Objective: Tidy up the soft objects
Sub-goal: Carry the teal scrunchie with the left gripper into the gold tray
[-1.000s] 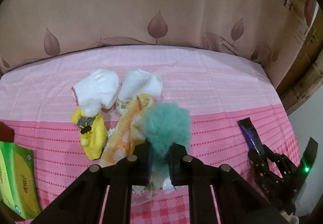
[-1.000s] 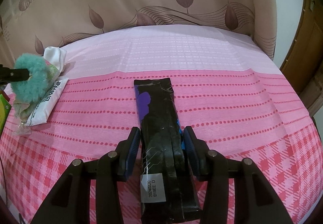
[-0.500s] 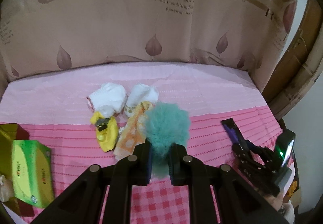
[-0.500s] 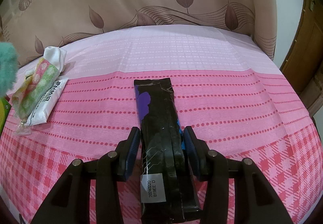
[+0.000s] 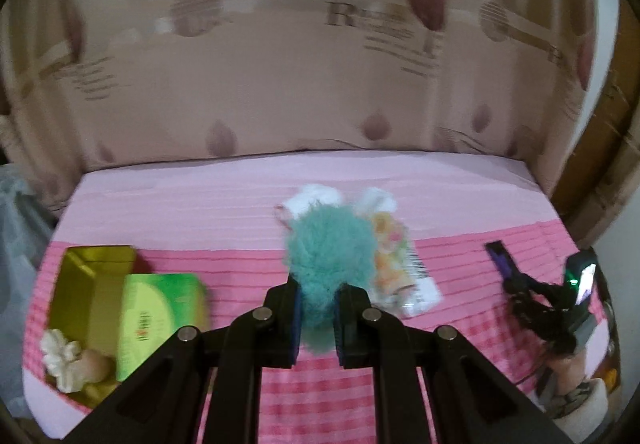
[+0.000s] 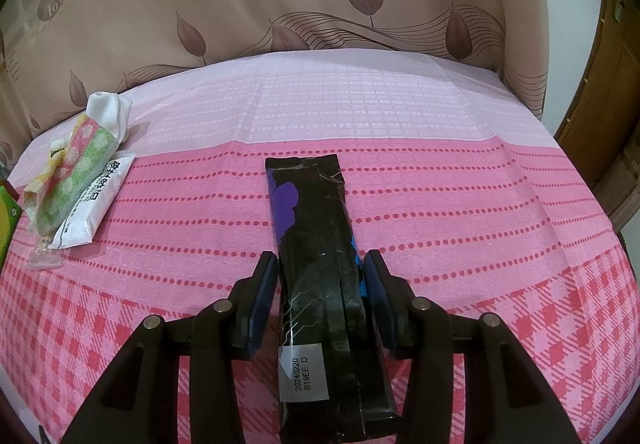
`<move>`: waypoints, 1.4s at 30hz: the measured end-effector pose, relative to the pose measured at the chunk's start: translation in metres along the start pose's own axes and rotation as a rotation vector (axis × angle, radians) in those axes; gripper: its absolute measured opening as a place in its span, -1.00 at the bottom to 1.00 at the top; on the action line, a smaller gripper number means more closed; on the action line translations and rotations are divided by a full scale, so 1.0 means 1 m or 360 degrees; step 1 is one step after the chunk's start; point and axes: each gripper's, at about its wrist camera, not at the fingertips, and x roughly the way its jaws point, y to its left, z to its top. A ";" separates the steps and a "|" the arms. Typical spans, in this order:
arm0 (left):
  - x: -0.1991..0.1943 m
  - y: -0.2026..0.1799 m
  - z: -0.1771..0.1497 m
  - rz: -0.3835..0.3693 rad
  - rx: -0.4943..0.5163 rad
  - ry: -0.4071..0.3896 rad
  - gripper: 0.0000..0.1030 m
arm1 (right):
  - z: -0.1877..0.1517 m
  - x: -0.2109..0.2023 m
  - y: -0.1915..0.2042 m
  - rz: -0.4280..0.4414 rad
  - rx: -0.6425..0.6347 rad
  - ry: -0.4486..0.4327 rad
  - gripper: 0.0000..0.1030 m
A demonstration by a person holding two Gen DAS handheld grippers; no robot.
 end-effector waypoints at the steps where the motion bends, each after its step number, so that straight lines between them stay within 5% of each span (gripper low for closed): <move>1: -0.003 0.008 0.000 0.0022 -0.0010 -0.0004 -0.76 | 0.000 0.000 0.000 -0.0001 -0.0001 0.0000 -0.14; 20: -0.018 0.189 -0.025 0.0559 -0.0327 0.0055 -0.76 | -0.001 0.001 0.001 -0.0017 -0.0015 0.0002 -0.15; 42: 0.071 0.291 -0.069 0.0652 -0.0520 0.0379 -0.76 | -0.001 0.000 0.000 -0.0028 -0.0025 0.0003 -0.15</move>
